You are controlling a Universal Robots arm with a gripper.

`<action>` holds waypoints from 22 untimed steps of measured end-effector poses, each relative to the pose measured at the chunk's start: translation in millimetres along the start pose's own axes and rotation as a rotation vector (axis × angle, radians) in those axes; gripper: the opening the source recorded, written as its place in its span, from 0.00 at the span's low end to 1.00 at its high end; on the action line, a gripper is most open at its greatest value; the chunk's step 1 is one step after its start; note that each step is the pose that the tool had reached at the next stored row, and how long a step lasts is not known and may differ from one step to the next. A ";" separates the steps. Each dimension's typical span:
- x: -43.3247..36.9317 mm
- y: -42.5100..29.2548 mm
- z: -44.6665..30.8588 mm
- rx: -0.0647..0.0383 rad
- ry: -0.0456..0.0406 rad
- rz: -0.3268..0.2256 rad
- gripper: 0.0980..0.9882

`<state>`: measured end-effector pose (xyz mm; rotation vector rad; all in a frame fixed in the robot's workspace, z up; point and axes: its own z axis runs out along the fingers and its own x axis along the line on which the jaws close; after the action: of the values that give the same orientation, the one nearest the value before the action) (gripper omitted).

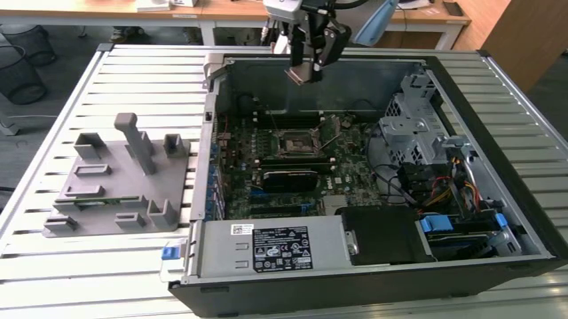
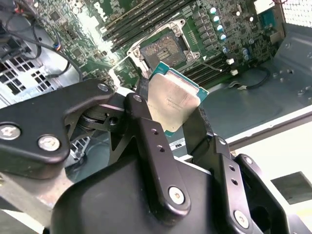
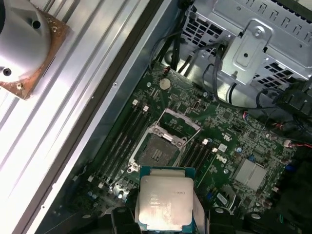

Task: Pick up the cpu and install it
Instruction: 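Place the cpu into insertion slot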

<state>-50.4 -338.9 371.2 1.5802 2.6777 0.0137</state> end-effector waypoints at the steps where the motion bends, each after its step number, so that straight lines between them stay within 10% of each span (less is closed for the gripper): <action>1: 0.0 0.0 0.1 0.000 -0.0004 0.015 0.48; 22: 1.5 0.8 1.4 0.008 -0.0104 0.277 0.48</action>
<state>-50.4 -337.2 369.7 1.9324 2.4315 0.0013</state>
